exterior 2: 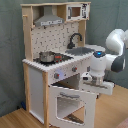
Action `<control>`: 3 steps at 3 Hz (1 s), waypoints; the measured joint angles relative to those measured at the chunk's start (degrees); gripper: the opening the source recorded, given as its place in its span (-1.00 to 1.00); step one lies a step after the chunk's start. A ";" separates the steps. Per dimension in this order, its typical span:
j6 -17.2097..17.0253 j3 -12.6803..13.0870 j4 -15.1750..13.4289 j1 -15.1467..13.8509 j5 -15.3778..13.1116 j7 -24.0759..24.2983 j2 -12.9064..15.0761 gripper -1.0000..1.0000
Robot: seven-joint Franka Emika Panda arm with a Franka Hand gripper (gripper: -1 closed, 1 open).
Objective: Play with the kitchen
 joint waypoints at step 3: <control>-15.10 6.31 -0.63 -0.73 -0.37 7.39 -0.04 1.00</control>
